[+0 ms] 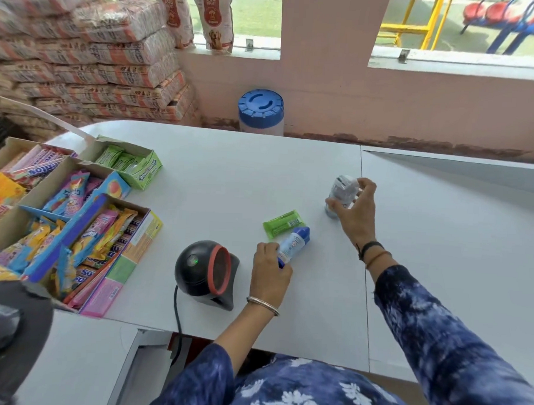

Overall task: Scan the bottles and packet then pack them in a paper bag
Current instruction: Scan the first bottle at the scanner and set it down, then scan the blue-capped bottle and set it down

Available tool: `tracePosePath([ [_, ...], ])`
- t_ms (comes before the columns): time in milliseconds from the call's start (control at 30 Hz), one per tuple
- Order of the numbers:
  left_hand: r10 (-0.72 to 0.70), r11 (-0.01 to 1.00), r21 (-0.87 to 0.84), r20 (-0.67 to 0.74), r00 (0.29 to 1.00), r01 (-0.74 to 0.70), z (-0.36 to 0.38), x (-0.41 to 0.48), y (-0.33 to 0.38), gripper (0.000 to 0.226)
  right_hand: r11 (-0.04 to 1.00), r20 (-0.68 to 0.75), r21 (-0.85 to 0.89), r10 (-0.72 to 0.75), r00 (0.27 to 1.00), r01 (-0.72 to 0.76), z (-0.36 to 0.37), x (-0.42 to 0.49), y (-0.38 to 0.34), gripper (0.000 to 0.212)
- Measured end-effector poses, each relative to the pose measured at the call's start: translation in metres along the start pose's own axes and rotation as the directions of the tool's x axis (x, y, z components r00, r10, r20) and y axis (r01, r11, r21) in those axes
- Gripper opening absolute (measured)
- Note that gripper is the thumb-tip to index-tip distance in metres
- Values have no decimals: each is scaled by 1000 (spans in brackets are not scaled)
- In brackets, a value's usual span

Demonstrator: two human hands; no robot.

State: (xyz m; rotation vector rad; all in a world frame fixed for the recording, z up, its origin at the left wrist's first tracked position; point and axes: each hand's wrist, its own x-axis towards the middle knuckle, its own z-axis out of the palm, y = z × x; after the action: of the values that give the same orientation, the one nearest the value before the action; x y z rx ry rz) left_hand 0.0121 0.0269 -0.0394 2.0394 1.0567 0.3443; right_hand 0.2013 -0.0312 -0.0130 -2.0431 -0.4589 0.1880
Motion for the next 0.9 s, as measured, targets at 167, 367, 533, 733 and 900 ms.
tracePosePath([
  [167, -216, 909, -384, -95, 972, 164, -1, -17, 14, 30, 996, -114, -68, -57, 992, 49, 12, -59, 1, 44],
  [367, -128, 823, -567, -137, 982, 28, -1, -46, 51, 43, 619, 643, 570, 75, 762, -541, -5, -79, -23, 29],
  [533, 31, 771, -615, -222, 975, -165, -11, -59, 83, 52, 580, 625, 684, -154, 765, -442, -34, -69, -47, 68],
  [733, 16, 682, -716, -191, 981, -151, -20, -67, 91, 49, 603, 572, 710, -195, 797, -362, -44, -73, -61, 57],
  [900, -363, 155, -973, 103, 926, 169, -22, -57, 60, 27, 793, 492, 530, 1, 870, -301, -14, -91, -58, 33],
])
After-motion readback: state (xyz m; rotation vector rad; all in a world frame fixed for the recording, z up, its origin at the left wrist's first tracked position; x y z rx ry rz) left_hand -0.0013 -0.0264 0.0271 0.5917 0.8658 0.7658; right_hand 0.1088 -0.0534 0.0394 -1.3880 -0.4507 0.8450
